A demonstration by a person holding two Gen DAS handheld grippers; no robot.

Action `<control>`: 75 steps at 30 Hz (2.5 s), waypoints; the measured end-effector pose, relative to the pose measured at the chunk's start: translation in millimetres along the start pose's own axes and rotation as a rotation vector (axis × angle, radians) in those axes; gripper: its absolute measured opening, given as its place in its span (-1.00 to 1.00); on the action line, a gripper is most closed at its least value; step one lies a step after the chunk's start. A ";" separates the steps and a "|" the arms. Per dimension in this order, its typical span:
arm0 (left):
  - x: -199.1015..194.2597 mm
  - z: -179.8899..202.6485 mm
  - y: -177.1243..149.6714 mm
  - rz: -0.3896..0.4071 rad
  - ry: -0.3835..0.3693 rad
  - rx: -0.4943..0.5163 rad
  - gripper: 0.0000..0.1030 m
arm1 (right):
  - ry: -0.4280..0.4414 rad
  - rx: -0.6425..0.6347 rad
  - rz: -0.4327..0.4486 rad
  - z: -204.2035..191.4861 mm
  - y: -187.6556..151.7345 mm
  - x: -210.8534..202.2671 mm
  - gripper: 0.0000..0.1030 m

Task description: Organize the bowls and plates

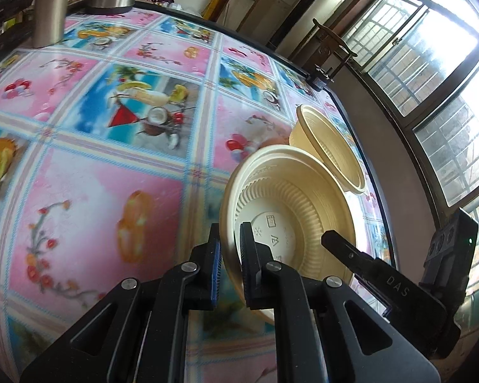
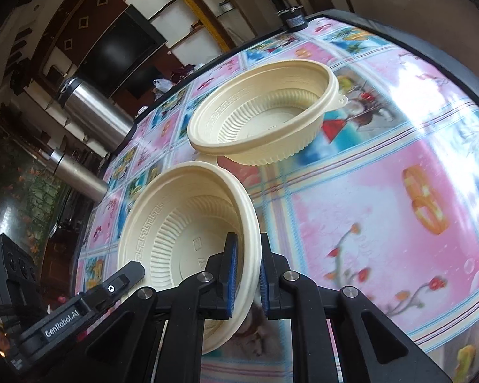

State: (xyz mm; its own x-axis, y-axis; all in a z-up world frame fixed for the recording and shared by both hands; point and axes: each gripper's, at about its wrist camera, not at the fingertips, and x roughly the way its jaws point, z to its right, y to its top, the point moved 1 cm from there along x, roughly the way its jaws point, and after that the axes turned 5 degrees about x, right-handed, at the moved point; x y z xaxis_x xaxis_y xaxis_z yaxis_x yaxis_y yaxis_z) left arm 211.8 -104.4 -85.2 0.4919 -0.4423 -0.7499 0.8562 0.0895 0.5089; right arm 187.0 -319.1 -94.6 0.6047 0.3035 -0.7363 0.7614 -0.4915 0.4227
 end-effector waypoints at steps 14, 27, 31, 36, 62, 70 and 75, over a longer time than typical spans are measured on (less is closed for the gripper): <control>-72.5 -57.4 -37.5 0.024 0.037 -0.087 -0.81 | 0.216 0.049 -0.234 -36.6 -47.4 28.3 -0.78; -96.0 -36.3 -16.7 0.067 0.017 -0.092 -0.75 | 0.463 0.332 -0.447 -8.4 -43.7 64.2 -0.81; -110.2 -31.4 -12.7 0.102 0.013 -0.076 -0.72 | 0.513 0.353 -0.505 -13.1 -49.2 70.8 -0.81; -132.1 -28.3 -16.5 0.139 -0.010 -0.060 -0.71 | 0.509 0.262 -0.504 -35.0 -53.7 66.4 -0.79; -123.9 -42.6 -70.4 0.075 0.125 0.039 -0.71 | 0.431 0.096 -0.252 -40.3 -73.9 19.8 -0.79; -135.7 -51.3 -86.6 0.082 0.144 0.057 -0.71 | 0.457 0.044 -0.197 -48.1 -90.3 6.3 -0.77; -151.6 -58.3 -93.7 0.111 0.158 0.065 -0.71 | 0.488 0.008 -0.181 -62.4 -99.1 1.7 -0.77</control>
State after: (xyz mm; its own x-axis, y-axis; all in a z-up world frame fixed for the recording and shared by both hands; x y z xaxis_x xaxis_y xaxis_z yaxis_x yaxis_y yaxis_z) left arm 66.2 6.2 -43.9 0.6061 -0.2874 -0.7417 0.7855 0.0698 0.6149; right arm 127.2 -218.9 -104.8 0.5032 0.7289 -0.4642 0.8634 -0.4012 0.3061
